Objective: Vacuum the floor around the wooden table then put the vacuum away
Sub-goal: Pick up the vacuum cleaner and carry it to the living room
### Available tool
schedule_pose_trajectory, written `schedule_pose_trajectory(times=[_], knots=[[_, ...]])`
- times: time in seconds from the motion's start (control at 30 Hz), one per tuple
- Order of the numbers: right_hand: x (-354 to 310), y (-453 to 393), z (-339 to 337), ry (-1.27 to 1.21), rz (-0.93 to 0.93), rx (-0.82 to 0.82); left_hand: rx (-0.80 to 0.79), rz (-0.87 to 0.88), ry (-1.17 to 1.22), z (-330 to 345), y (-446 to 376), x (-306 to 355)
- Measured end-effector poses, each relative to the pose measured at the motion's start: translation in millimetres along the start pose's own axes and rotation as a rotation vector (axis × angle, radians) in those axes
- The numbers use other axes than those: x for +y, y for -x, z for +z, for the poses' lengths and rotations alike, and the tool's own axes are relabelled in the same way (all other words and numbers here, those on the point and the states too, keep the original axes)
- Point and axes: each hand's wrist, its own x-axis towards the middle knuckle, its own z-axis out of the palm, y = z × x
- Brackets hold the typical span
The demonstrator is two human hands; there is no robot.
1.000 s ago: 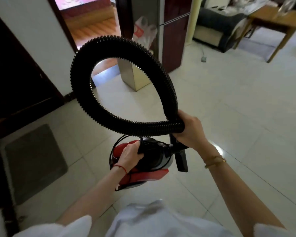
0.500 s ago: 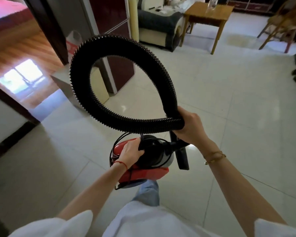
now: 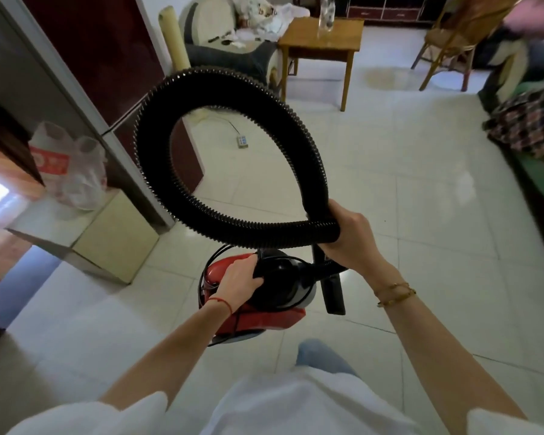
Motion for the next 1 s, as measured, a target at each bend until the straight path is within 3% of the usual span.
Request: schedule_pose_trajectory(times=[0.5,1.0], knots=[[182.6,-291.8,33.1,-0.045,0.041,-0.059,-0.054,-0.044,0.095,-52.3,-333.5,30.5],[348.5,-598.2,52.0,-0.041,0.008,-0.02,0.002,0.003,0.113,-117.4,-676.6,68.4]])
